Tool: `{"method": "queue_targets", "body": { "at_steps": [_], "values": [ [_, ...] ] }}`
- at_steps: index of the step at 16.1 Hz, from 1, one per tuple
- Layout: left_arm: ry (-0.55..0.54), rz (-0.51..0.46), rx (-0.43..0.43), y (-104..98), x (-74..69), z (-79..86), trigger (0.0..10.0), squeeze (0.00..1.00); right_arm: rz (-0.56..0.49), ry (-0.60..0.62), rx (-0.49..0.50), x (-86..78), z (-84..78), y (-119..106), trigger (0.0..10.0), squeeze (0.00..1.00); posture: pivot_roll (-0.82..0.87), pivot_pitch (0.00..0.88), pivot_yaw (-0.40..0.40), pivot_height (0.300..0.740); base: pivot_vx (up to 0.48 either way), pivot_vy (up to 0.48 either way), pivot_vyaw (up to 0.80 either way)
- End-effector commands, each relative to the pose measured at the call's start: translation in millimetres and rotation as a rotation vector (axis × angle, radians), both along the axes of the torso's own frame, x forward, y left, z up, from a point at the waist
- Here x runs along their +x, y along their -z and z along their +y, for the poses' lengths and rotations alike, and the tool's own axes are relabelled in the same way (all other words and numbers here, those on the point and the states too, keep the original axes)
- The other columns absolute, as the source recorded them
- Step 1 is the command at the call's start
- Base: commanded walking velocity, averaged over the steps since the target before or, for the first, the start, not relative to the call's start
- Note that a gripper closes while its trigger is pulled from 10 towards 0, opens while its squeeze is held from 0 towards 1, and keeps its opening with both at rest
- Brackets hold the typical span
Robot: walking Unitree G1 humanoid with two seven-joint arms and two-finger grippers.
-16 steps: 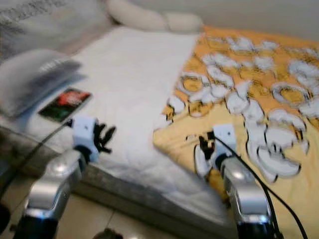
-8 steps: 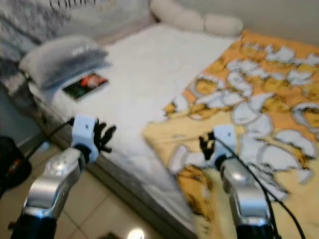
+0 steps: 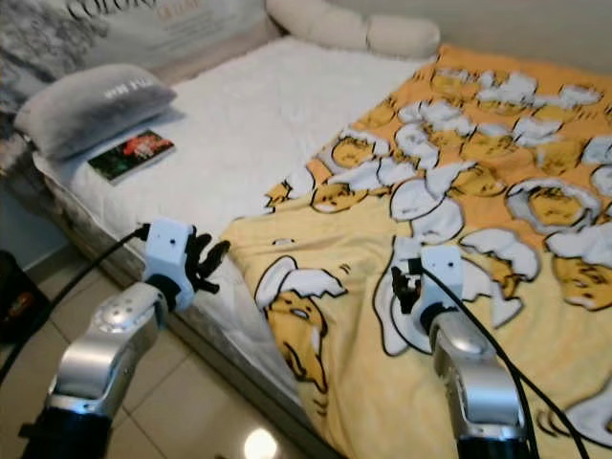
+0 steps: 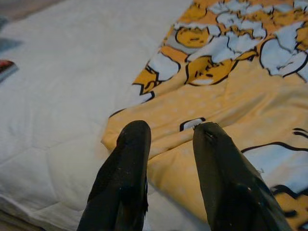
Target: Clean up the room
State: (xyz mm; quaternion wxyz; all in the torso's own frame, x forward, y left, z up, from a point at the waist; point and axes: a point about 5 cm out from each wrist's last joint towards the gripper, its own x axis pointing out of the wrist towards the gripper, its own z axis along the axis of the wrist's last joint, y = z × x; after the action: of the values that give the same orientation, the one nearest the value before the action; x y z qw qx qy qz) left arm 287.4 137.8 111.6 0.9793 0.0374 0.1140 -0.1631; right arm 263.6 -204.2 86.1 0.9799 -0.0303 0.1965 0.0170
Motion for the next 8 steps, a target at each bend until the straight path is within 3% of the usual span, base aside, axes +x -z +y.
{"method": "queue_targets", "body": {
  "at_steps": [1, 8],
  "values": [
    [-0.021, 0.015, 0.014, 2.5, -1.5, 8.7, 10.0, 0.00, 0.000, -0.015, 0.024, -1.0, 7.9, -0.4, 10.0, 0.00, -0.03, 0.000, 0.051, 0.740, 0.000, 0.000, 0.00],
    [-0.018, 0.027, 0.015, 4.6, -2.9, 7.4, 10.0, 0.00, 0.015, -0.002, 0.042, -4.4, 6.8, 0.3, 10.0, 0.00, -0.04, 0.000, 0.048, 0.740, 0.000, 0.000, 0.00]
  ]
}}
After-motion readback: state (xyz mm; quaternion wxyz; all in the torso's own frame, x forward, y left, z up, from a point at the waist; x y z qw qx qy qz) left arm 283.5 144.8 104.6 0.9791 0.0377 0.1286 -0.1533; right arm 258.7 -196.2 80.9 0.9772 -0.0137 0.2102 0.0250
